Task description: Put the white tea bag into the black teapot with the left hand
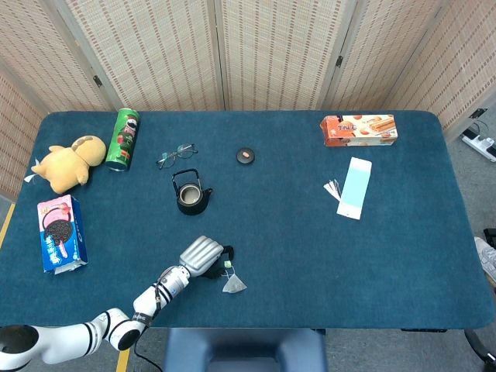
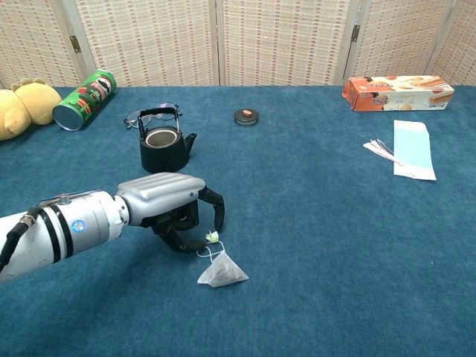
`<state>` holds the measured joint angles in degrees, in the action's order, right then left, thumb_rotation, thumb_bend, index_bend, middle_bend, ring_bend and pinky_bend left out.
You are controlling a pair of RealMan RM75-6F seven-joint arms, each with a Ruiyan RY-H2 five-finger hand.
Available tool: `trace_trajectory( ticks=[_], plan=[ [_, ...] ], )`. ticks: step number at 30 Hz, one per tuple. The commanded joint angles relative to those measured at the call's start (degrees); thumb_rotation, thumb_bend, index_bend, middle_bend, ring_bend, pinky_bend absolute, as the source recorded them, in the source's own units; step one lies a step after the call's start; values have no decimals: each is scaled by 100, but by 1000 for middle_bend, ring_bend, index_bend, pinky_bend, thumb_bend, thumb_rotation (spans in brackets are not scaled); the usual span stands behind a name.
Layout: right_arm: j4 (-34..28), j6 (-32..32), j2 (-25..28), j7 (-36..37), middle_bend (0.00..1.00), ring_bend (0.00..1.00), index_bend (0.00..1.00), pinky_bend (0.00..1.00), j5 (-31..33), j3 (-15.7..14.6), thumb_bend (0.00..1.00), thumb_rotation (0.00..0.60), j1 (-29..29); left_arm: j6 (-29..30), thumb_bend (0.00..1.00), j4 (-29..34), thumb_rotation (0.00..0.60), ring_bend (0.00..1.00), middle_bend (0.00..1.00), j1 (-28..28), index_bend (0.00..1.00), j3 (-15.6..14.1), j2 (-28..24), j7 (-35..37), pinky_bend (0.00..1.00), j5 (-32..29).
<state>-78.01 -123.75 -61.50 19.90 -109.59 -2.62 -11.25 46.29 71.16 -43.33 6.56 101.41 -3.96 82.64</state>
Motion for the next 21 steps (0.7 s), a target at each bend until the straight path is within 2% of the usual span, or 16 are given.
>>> trace_trajectory(
  ticks=[1,4,12,21],
  plan=[
    [14,-19,-5,7,0,0,0,0,-10,2,324,600,-9,-8,419,-28,600,1000,1000,-16,454,-20,20,0,1000,-29],
    [31,-50,-12,34,0,0,0,0,2,14,324,600,-24,-12,419,-98,600,1000,1000,-26,455,-65,56,27,1000,-68],
    [59,-93,-25,57,0,0,0,0,12,36,324,600,-48,74,449,-293,600,1000,1000,-48,574,-158,149,222,1000,-21],
    [146,-225,-49,151,0,0,0,0,-3,49,324,600,-101,164,475,-402,600,1000,1000,-53,627,-253,185,417,1000,40]
  ],
)
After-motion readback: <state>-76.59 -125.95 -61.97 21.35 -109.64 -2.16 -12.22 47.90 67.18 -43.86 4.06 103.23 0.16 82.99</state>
